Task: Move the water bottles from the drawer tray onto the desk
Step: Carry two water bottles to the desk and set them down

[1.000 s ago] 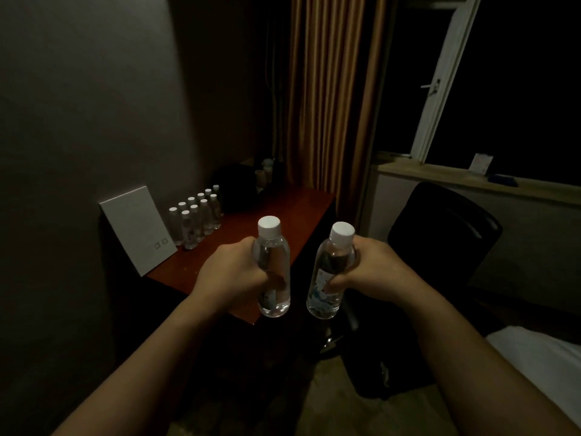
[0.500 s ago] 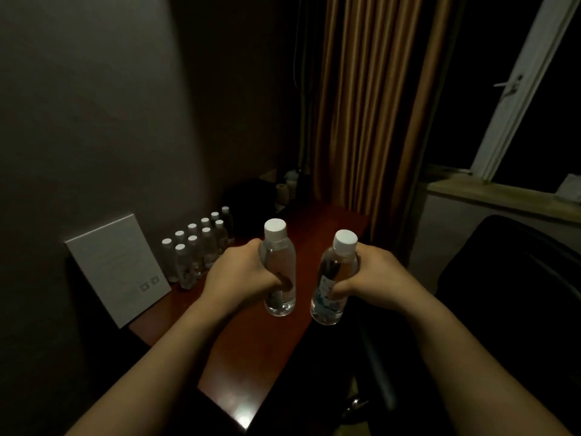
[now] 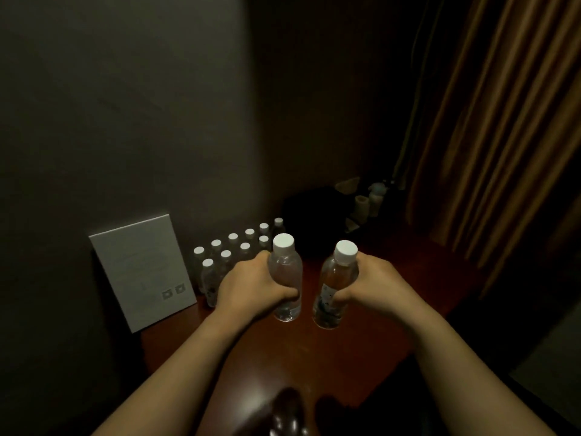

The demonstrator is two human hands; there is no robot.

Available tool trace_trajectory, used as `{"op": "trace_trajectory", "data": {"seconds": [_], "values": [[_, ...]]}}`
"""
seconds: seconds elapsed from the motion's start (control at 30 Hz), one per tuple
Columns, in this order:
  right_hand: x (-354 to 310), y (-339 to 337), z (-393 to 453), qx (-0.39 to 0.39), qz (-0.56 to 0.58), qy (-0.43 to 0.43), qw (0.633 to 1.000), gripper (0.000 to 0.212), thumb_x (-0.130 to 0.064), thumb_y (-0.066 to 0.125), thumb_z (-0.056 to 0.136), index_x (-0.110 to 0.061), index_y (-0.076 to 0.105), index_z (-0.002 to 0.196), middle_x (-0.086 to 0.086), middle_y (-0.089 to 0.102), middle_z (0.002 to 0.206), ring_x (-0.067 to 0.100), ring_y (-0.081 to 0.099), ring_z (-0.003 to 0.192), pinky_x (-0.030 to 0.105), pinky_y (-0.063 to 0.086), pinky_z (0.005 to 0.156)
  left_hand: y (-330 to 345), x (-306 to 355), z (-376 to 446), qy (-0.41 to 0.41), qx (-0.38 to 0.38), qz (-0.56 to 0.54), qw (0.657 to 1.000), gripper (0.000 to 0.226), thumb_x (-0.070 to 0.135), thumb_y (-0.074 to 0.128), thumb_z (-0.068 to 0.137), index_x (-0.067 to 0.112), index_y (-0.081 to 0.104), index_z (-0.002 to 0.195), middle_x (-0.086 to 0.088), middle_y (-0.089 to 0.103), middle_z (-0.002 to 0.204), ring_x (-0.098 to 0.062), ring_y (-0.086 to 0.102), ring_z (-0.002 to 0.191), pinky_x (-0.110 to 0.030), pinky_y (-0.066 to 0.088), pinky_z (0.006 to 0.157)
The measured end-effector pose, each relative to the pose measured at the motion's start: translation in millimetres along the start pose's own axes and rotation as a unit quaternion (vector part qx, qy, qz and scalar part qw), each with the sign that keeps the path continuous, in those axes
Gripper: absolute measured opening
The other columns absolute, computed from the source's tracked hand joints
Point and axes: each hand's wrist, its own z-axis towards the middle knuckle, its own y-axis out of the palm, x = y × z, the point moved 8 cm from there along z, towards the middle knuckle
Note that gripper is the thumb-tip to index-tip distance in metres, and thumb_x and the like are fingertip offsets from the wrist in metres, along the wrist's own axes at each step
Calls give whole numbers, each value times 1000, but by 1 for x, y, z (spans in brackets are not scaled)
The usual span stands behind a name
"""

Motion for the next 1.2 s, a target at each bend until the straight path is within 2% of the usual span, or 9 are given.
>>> {"op": "trace_trajectory", "data": {"seconds": [0.13,0.27,0.47,0.63,0.73,0.93,1.1,1.2], "values": [[13,-9,78,-26,-16,-34,999,62,-27,88,63,-31,56,116,-7,61,108,15,60,98,32,54,82,22,1,57,-57,15,3,998,54,61,74,57,30,52,95,4,69,93,-22,65,90,-36,55,73],[21,-7,144,-52,-13,-64,997,56,-25,88,61,-32,55,107,-8,61,101,13,59,92,26,46,71,42,-3,103,-98,38,-8,994,56,56,76,60,27,53,102,-1,70,97,-26,65,94,-36,54,73],[43,21,233,-81,-8,-81,993,64,-23,89,58,-28,59,114,-7,64,106,15,61,99,29,51,80,79,-17,163,-151,71,-33,985,53,50,77,61,24,54,101,-1,69,95,-27,66,93,-32,47,67],[65,50,287,-113,-5,-66,991,58,-22,87,57,-29,58,108,-9,64,96,12,62,89,22,44,65,119,-33,201,-201,87,-71,973,58,45,79,63,21,56,111,-2,71,102,-27,66,98,-36,54,77],[81,66,315,-130,-3,-50,990,53,-23,84,56,-30,59,102,-10,65,89,9,63,80,20,42,58,143,-43,221,-225,88,-84,967,56,42,79,63,22,56,110,-2,72,102,-28,66,98,-34,52,75],[99,98,370,-179,-19,-46,983,51,-23,82,61,-30,61,107,-9,68,97,14,65,89,26,50,72,178,-69,255,-258,91,-109,956,53,48,78,64,24,58,106,0,72,99,-26,68,95,-36,54,74],[108,131,409,-201,-31,-45,978,47,-31,77,63,-31,60,107,-10,68,98,14,66,91,25,46,69,201,-85,278,-270,110,-123,948,47,50,77,68,27,56,104,2,73,95,-25,69,90,-37,56,72],[114,150,424,-215,-26,-34,976,41,-29,76,68,-31,59,105,-10,67,97,14,65,90,27,49,73,216,-95,286,-286,110,-122,944,45,50,75,71,28,55,105,1,73,94,-25,70,89,-39,57,72]]}}
